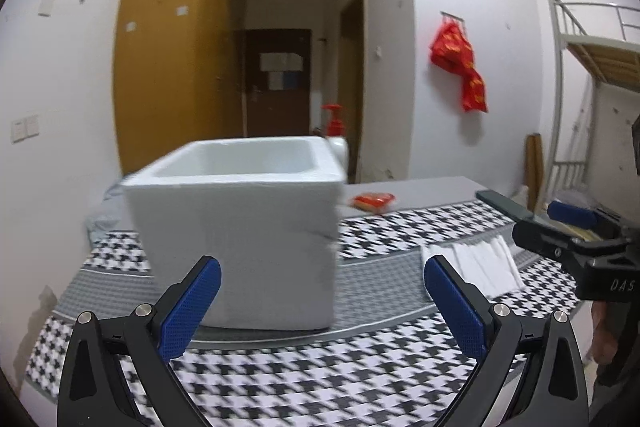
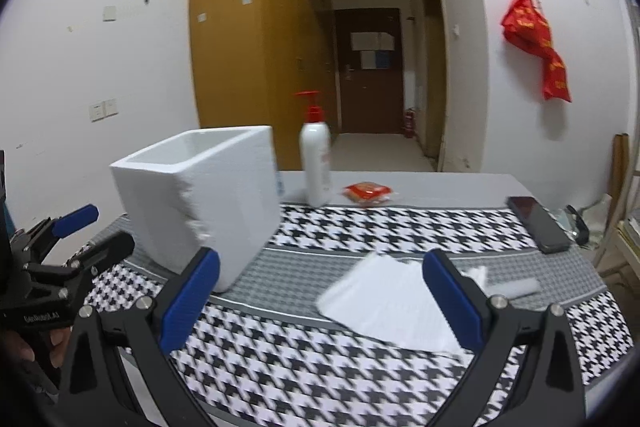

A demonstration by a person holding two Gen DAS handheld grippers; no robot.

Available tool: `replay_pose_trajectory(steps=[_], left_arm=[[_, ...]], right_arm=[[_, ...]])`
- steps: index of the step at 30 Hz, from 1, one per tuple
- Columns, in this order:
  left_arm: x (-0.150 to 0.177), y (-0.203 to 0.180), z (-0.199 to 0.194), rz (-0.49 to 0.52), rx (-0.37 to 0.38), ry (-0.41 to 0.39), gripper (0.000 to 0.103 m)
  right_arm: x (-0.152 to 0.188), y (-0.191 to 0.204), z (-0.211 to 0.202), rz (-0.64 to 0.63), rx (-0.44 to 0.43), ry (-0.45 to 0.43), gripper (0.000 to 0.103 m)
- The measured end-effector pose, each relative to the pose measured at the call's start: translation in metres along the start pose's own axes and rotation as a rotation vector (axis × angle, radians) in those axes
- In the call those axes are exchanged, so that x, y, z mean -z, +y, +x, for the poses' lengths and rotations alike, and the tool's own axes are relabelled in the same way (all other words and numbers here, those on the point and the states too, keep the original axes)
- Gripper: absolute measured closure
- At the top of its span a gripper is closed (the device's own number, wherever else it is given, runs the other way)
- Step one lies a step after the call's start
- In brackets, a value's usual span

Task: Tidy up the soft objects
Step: 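Move both tools away from the box back toward the white towel, then lower the left gripper over the edge of the white towel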

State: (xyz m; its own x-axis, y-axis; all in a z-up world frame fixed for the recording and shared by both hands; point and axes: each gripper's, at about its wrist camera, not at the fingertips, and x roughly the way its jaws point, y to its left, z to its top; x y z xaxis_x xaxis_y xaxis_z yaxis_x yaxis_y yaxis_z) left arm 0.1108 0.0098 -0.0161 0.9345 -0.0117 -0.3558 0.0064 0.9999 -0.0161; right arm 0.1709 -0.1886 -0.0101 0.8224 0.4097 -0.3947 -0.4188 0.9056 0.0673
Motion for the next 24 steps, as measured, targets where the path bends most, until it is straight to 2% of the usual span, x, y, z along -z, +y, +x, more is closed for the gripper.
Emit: replay_pose_trajectory(steps=[11,20,24], left_arm=[[-0.007,-0.047,0.029,0.04,0.118,0.048,0.001],[-0.007,-0.083,0.042,0.105,0.177,0.076,0.001],[-0.002,-0.097,0.056,0.114,0.194,0.125,0.001]], right_arm=[[0.006,-0.052,-0.017,0.036,0.149,0.031,0.0],[0.013,-0.079,-0.024,0.065,0.189,0.043,0.0],[0.018,-0.089,-0.021,0.062,0.22,0.068,0.0]])
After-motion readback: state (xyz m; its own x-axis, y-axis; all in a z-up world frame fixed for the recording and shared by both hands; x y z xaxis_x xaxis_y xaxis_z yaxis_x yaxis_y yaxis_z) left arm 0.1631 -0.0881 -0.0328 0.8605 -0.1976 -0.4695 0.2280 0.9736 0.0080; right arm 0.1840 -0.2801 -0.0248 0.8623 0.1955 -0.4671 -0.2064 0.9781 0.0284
